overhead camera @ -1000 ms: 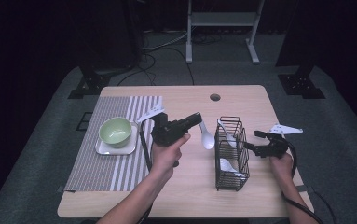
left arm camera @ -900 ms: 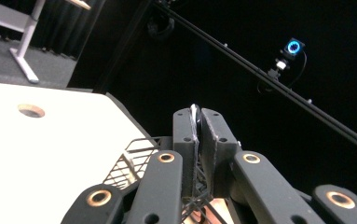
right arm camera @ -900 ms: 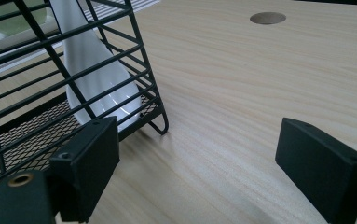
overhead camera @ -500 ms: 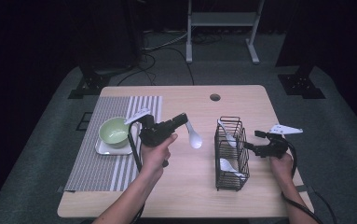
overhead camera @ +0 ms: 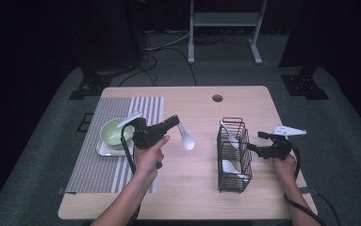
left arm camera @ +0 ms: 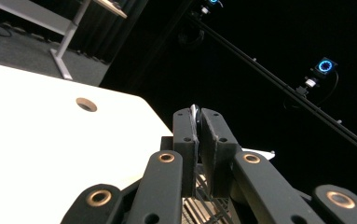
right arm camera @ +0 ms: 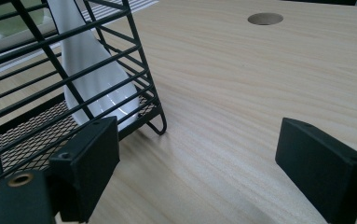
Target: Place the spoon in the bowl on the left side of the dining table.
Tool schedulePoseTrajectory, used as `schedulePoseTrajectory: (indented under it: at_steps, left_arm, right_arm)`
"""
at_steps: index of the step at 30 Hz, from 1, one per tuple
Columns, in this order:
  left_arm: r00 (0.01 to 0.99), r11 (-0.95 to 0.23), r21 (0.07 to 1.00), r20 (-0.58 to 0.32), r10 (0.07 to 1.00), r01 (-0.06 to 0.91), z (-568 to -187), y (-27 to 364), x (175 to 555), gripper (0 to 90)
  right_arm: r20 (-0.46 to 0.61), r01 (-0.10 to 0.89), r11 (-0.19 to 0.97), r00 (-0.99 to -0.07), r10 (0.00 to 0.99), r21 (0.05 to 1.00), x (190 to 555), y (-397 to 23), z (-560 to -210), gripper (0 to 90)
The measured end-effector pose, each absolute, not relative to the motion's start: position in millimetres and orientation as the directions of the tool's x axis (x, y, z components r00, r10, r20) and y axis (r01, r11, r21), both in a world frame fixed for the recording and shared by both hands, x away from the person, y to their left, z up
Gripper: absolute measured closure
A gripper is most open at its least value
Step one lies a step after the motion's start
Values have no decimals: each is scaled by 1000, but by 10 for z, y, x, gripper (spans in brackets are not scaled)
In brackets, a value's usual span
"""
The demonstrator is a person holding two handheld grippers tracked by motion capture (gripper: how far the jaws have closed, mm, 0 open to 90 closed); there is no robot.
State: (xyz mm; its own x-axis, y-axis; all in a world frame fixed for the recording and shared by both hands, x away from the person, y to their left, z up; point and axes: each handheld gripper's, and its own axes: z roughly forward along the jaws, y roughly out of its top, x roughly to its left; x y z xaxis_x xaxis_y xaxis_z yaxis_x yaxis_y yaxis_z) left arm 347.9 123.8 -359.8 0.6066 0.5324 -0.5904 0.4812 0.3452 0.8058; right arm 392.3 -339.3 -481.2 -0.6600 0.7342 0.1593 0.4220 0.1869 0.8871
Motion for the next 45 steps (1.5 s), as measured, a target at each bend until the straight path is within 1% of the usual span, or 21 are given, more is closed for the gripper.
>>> schedulePoseTrajectory:
  at_steps: [37,45]
  left_arm:
    - [532,413,791,-610,587,451,-3696,1682,3529,849]
    - [508,439,779,-625,592,448,-3739,1783,3554,849]
  right_arm:
    - [161,424,183,-656,737,887,3920,-3396,-4811,123]
    - [161,423,183,-656,738,887,3921,-3396,-4811,123]
